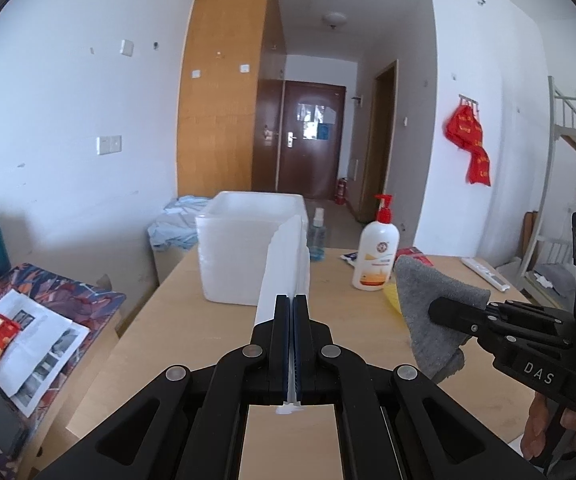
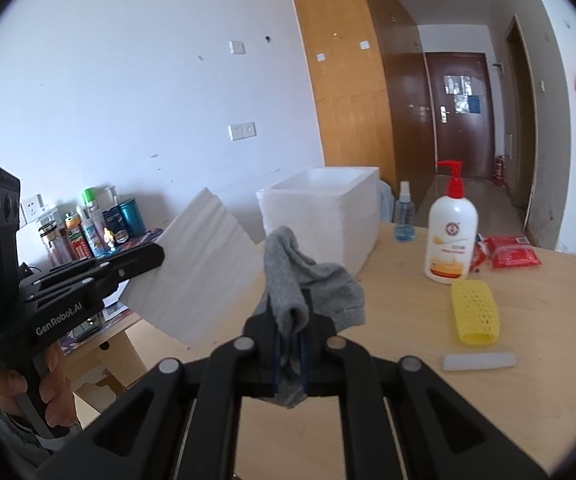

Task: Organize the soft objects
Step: 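Carry the towel with the left gripper while the right gripper carries the sock toward the foam box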

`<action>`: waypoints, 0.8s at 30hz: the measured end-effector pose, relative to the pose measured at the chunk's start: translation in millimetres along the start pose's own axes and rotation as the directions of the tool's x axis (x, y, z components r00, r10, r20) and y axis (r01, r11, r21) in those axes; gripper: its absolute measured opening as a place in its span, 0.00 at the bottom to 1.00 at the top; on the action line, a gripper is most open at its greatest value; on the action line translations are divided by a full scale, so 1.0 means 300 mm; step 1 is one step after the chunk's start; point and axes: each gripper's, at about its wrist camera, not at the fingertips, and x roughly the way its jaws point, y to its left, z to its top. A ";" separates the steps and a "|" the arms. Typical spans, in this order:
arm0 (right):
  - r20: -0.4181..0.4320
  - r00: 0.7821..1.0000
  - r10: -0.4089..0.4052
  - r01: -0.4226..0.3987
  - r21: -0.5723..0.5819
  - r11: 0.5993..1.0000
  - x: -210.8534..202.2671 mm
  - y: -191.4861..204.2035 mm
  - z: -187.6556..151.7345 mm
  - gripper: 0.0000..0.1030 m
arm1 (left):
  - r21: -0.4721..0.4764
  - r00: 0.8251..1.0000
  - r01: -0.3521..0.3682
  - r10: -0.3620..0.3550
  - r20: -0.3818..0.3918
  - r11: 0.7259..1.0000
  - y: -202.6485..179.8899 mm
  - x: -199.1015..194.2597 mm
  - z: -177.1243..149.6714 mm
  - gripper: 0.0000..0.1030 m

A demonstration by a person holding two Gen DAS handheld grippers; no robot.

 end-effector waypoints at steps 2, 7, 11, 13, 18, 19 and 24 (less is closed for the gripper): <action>-0.001 1.000 0.007 -0.007 -0.007 1.000 0.005 0.003 0.006 0.09 | -0.004 1.000 -0.009 0.009 0.004 1.000 0.007 -0.004 0.001 0.01; -0.007 1.000 0.015 -0.015 -0.017 1.000 0.017 0.009 0.013 0.09 | -0.010 1.000 -0.025 0.025 0.003 1.000 0.015 0.003 0.001 0.01; -0.013 1.000 0.016 -0.016 -0.016 1.000 0.020 0.011 0.008 0.09 | -0.013 1.000 -0.029 0.029 -0.002 0.999 0.015 0.018 0.000 0.01; -0.017 1.000 0.013 -0.013 -0.017 1.000 0.027 0.010 0.010 0.09 | -0.016 1.000 -0.030 0.030 -0.004 0.999 0.019 0.024 0.001 0.01; -0.016 1.000 0.009 -0.010 -0.015 1.000 0.032 0.006 0.013 0.09 | -0.020 1.000 -0.031 0.030 -0.006 0.999 0.027 0.037 0.005 0.01; -0.015 1.000 0.008 -0.009 -0.014 1.000 0.035 0.004 0.015 0.09 | -0.022 1.000 -0.031 0.031 -0.005 0.999 0.029 0.042 0.007 0.01; -0.021 1.000 0.005 -0.005 0.004 1.000 0.063 -0.012 0.028 0.09 | -0.031 0.999 -0.043 0.043 -0.005 0.999 0.037 0.061 0.012 0.01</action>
